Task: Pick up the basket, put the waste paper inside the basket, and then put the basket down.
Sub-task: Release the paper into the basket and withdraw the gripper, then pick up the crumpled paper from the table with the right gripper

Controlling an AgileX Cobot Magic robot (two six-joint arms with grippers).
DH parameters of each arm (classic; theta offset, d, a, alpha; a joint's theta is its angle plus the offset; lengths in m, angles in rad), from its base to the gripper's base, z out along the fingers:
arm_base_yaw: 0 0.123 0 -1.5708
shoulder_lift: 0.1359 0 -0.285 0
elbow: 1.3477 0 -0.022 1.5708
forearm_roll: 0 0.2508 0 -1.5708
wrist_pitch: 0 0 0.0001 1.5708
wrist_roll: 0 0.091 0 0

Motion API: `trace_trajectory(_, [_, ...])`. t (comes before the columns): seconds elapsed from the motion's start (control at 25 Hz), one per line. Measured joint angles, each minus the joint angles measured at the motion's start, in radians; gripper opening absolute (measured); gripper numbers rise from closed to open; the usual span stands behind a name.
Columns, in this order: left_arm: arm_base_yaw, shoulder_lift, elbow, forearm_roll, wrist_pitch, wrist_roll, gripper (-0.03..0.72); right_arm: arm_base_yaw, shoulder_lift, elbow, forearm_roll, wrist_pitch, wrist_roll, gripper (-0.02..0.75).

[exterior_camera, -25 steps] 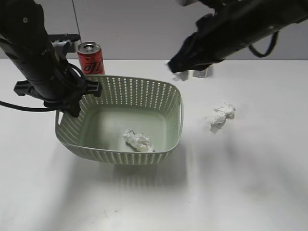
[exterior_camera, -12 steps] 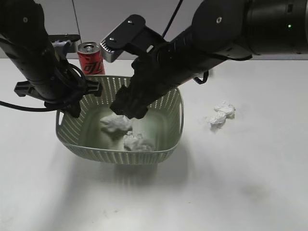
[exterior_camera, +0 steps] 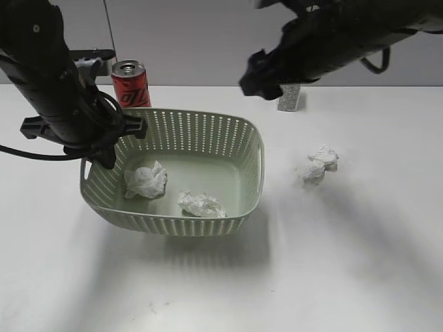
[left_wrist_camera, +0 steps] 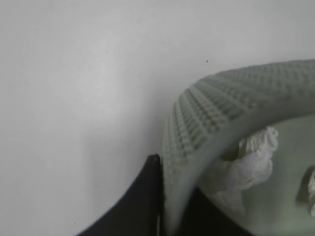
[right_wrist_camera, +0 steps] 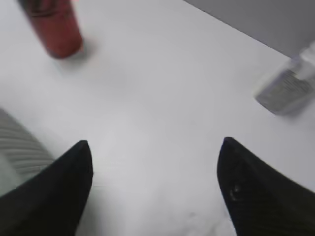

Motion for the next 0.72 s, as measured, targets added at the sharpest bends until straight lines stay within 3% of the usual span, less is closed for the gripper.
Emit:
trace_trajectory(0.28, [0.0, 0.0, 0.0, 0.0, -0.003, 0.0, 0.0, -0.171, 0.097, 0.0, -0.174, -0.001, 0.169, 0.577])
trace_trajectory(0.48, [0.0, 0.0, 0.0, 0.0, -0.005, 0.0, 0.0, -0.187, 0.227, 0.0, -0.331, -0.016, 0.21, 0.575])
trace_trajectory(0.72, [0.0, 0.0, 0.0, 0.001, -0.005, 0.0, 0.0, -0.187, 0.361, 0.0, -0.523, -0.003, 0.483, 0.573])
